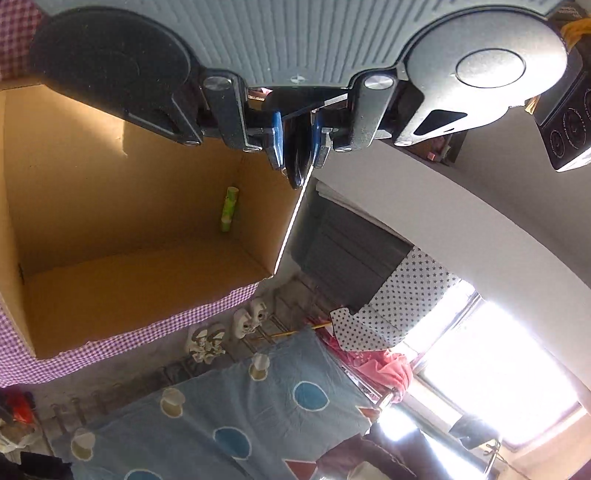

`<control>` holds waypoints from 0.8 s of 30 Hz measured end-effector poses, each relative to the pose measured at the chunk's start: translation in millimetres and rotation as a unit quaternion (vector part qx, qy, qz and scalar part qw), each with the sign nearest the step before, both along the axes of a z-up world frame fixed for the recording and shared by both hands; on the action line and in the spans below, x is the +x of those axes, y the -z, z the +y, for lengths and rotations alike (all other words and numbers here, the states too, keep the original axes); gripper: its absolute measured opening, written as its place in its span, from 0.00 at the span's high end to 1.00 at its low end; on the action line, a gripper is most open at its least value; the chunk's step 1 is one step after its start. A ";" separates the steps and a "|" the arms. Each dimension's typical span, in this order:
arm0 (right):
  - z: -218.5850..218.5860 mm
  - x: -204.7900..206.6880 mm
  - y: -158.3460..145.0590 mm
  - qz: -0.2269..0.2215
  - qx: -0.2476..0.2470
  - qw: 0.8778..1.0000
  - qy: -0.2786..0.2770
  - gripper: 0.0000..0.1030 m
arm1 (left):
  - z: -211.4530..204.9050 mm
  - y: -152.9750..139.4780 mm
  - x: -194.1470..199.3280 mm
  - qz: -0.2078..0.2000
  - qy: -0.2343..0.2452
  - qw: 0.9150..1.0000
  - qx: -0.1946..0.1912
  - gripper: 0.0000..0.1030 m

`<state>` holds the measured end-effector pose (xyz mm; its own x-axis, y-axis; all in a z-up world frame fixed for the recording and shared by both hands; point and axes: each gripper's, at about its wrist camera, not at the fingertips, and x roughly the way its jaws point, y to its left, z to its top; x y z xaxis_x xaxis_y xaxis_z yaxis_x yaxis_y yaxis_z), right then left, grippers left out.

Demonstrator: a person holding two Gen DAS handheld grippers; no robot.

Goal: Organize rigid objects
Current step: 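Carry the key fob into the box and open the right tool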

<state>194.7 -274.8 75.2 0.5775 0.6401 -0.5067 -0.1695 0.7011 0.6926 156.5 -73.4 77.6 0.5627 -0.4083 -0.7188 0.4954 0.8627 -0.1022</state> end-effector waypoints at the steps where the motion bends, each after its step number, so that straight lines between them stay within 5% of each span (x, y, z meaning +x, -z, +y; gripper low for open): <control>1: 2.6 14.9 5.5 0.018 0.000 1.000 -0.006 0.84 | 4.4 5.8 7.6 0.012 -0.004 1.000 0.003 0.63; 10: 24.2 97.0 67.9 0.144 0.015 0.989 -0.030 0.84 | 11.4 48.8 64.9 0.077 -0.037 0.994 0.061 0.62; 20: 45.7 138.9 108.6 0.221 -0.001 0.974 -0.047 0.82 | 12.3 49.2 73.5 0.086 -0.055 0.991 0.082 0.49; 24: 39.8 131.6 97.2 0.207 0.007 0.978 -0.038 0.81 | 13.2 41.8 66.7 0.079 -0.054 0.992 0.076 0.49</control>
<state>326.3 -235.1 -22.0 0.2751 0.6822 -0.6774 0.0757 0.6871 0.7226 223.2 -60.1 35.7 0.4728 -0.2313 -0.8503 0.3878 0.9211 -0.0349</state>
